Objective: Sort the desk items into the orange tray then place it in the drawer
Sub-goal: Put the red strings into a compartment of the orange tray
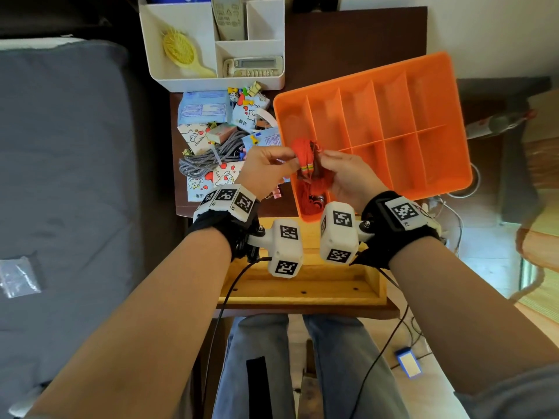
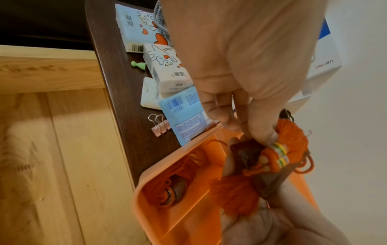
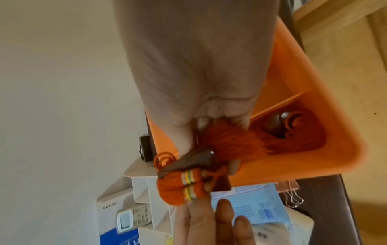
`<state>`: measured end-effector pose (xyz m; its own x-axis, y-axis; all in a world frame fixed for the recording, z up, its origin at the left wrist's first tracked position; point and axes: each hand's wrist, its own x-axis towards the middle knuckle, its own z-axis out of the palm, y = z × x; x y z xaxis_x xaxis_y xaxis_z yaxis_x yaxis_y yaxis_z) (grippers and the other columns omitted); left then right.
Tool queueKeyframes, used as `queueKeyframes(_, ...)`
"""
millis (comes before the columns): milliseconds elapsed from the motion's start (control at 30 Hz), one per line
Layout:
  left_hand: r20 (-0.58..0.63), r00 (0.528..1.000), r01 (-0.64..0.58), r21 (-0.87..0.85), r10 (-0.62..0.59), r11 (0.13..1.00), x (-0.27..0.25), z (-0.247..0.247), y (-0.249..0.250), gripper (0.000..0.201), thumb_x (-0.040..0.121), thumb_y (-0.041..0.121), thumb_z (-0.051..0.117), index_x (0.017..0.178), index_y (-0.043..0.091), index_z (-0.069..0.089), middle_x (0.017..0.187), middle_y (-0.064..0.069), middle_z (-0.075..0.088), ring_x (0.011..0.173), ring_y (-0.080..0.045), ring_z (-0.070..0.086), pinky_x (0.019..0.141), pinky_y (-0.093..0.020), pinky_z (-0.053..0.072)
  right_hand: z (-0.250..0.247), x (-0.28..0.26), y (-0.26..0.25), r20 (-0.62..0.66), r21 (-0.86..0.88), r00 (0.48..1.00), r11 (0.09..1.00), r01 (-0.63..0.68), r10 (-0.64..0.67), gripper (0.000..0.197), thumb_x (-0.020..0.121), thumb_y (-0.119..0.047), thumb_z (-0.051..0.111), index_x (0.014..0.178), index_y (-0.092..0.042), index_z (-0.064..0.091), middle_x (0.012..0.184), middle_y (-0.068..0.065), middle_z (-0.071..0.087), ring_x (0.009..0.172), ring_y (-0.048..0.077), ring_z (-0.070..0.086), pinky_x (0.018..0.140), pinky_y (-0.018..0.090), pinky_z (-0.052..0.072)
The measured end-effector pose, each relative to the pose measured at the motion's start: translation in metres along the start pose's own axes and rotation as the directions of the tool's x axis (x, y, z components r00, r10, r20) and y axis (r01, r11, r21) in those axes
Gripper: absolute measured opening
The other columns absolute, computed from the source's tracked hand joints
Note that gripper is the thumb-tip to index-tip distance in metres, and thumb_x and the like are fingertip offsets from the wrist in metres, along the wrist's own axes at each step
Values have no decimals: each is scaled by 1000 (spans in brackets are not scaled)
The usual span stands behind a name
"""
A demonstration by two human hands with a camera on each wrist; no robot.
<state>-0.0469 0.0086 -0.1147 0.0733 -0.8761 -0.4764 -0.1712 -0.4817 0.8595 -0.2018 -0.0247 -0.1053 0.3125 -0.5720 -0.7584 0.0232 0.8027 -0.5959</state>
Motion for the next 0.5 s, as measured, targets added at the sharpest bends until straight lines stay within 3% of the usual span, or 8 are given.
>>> queueKeyframes(133,-62,998,8,-2,-8,1000,5,1,0,19,85,1,61,99,11,67,52,15,62,42,2,48,48,-12,42,5,-2,-2,17,-51,1000,999,15,-14,23,95,-2,45,108,5,62,92,18,66,74,23,66,67,26,57)
queueKeyframes(300,-114,994,3,45,2,999,11,0,0,17,85,3,61,97,14,68,50,24,61,42,2,51,49,-11,43,10,-4,-9,55,12,997,999,-49,48,31,96,-17,44,114,5,57,107,23,64,94,30,64,92,39,52)
queueKeyframes(400,-122,992,-7,51,13,999,13,0,5,14,83,6,64,94,13,70,50,24,61,43,3,53,50,-9,42,9,-4,-6,114,-118,993,992,47,-33,27,93,-13,54,112,6,60,102,20,67,90,26,67,88,34,55)
queueKeyframes(500,-93,996,-12,23,14,1000,15,-3,8,16,82,5,66,93,16,68,57,19,65,54,0,58,55,-12,46,8,3,-5,68,-158,993,982,104,-94,23,92,-8,55,108,9,61,92,18,67,75,18,69,77,28,59)
